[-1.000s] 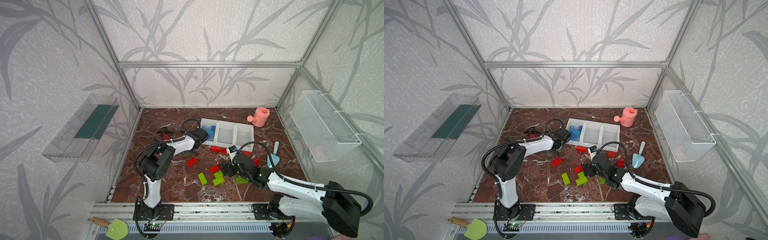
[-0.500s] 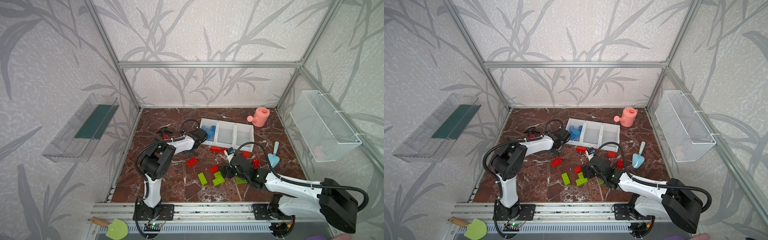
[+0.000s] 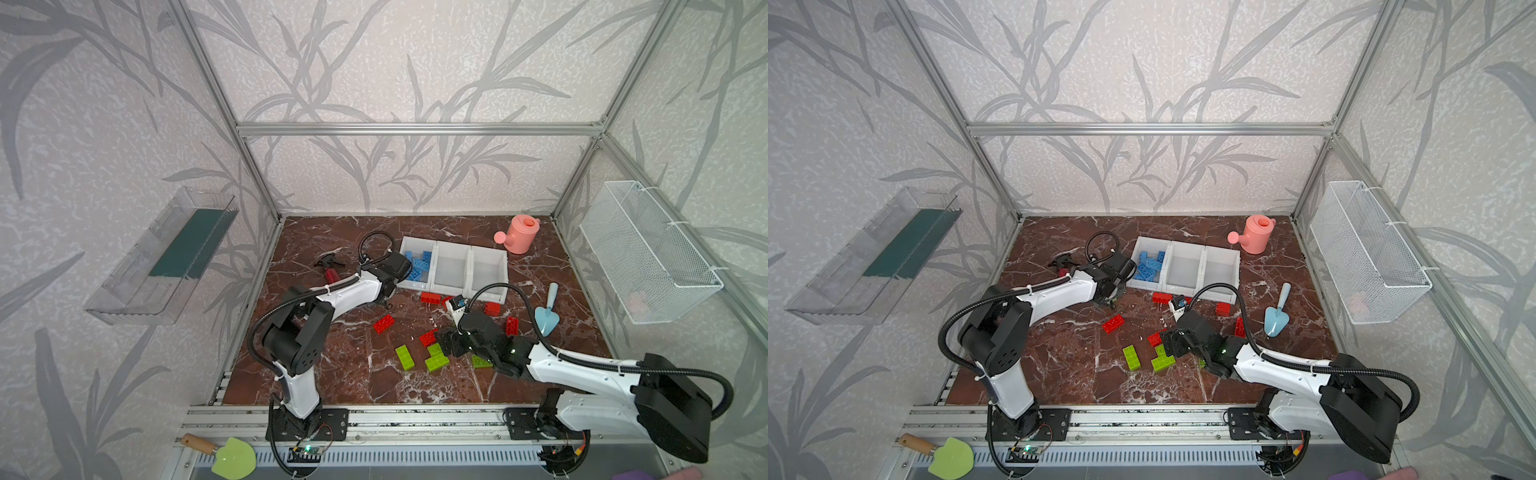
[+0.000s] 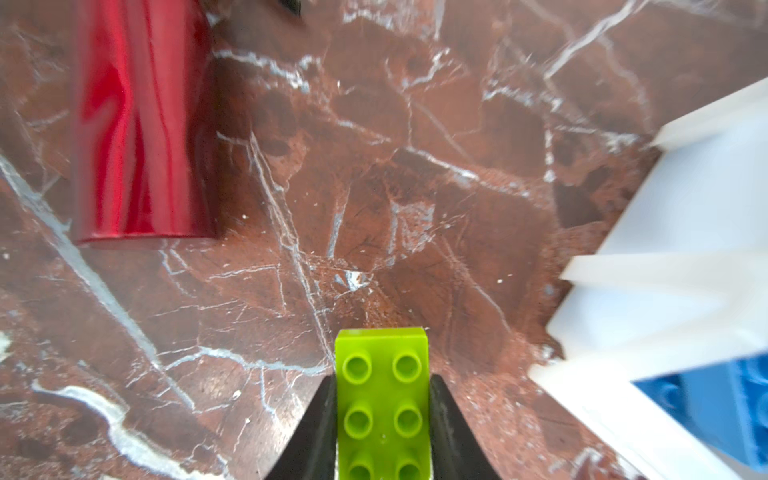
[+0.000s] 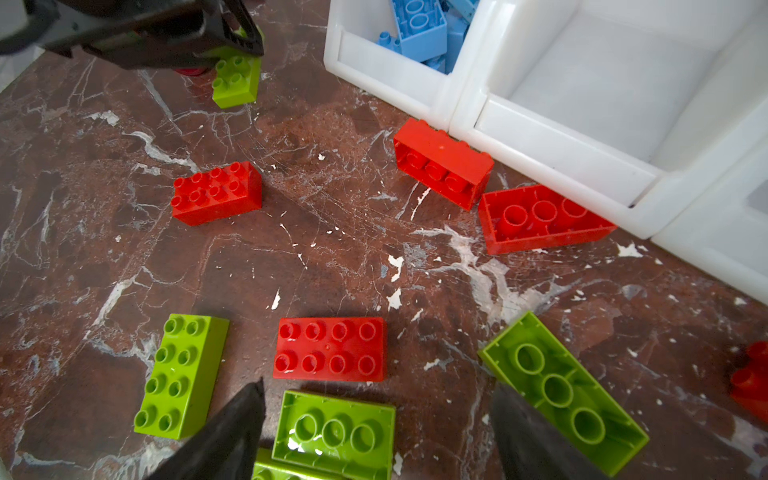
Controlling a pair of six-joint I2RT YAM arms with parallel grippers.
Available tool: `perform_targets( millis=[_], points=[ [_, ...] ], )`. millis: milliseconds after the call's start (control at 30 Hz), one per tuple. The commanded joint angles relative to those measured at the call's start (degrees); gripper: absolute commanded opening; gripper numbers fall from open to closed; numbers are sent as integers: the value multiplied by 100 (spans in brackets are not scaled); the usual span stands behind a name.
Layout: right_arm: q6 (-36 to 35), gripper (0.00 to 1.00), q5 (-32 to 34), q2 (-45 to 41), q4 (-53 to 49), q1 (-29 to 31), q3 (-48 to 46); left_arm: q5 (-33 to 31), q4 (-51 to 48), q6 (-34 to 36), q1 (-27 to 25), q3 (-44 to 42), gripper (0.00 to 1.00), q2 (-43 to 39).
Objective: Sort the legos into containers by color
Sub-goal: 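Carry the green brick into the middle bin compartment and release, left gripper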
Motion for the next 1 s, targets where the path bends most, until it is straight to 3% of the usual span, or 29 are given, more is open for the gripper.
perform_targets(
  millis=[0,333,967],
  points=[
    [-33,86,79,62,68,54,198,-195,-275,407,19,212,32,-251],
    [-29,86,89,-101,149,99,100,189,-489,1626,-112,1585,34,-73],
    [46,92,213,-1116,692,90,-549,1936,-580,2837,-760,5221,36,2468]
  ],
)
